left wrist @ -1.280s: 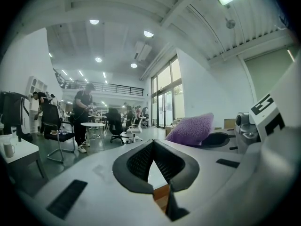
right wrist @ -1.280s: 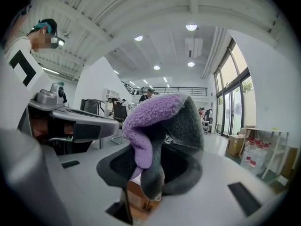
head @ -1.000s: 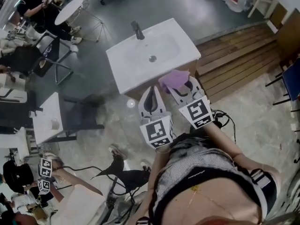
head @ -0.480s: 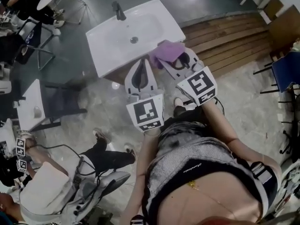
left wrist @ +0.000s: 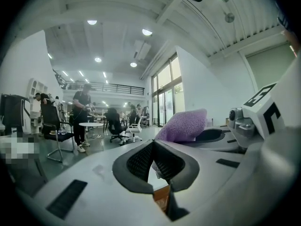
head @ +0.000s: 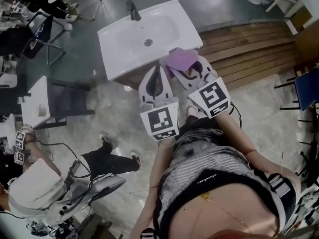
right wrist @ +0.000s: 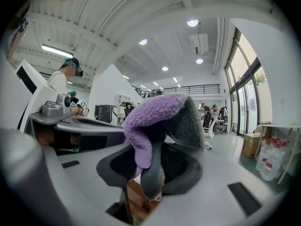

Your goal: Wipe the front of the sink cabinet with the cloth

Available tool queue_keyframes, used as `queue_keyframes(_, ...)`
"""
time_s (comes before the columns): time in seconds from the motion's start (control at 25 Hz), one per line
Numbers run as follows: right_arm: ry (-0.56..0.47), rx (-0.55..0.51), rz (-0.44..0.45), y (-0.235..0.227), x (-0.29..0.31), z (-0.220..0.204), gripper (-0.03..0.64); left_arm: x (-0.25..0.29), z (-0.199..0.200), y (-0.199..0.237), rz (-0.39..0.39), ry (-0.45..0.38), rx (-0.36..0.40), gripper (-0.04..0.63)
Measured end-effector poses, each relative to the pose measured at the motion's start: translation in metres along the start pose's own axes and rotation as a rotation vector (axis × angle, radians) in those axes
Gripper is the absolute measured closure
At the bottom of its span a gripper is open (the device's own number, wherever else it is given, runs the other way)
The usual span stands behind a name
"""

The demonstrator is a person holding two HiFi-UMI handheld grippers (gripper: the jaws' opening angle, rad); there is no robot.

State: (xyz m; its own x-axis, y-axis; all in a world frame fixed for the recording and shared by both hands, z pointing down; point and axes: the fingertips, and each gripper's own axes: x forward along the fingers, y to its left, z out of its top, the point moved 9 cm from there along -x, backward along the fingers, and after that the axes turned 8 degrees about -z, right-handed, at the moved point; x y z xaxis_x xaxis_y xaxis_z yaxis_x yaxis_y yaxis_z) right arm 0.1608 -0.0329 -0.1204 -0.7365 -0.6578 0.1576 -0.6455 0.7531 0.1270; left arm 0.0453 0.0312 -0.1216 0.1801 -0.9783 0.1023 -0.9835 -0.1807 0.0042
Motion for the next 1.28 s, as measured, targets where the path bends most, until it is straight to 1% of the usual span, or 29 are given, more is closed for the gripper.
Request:
queue_keyframes(0.28,0.002,-0.018,0.068,0.005,0.013,-0.003,0.434,-0.001,-0.008,0.007,0.101,0.006,-0.020,0.595)
queue_keyframes(0.48,0.020,-0.010,0.090,0.009,0.020,-0.007,0.434,-0.002,-0.012,0.007,0.126,0.022,-0.020,0.595)
queue_keyframes(0.76,0.042,0.007,0.108,0.014,0.027,-0.013,0.434,-0.004,-0.016,0.010,0.139,0.053,0.009,0.594)
queue_keyframes(0.92,0.036,0.016,0.114,0.019,0.024,-0.013,0.434,-0.007,-0.020,0.013,0.149,0.058,-0.008,0.595)
queue_keyframes(1.28,0.036,0.023,0.084,0.019,0.016,-0.014,0.434,-0.008,-0.019,0.007,0.114,0.065,-0.005,0.595)
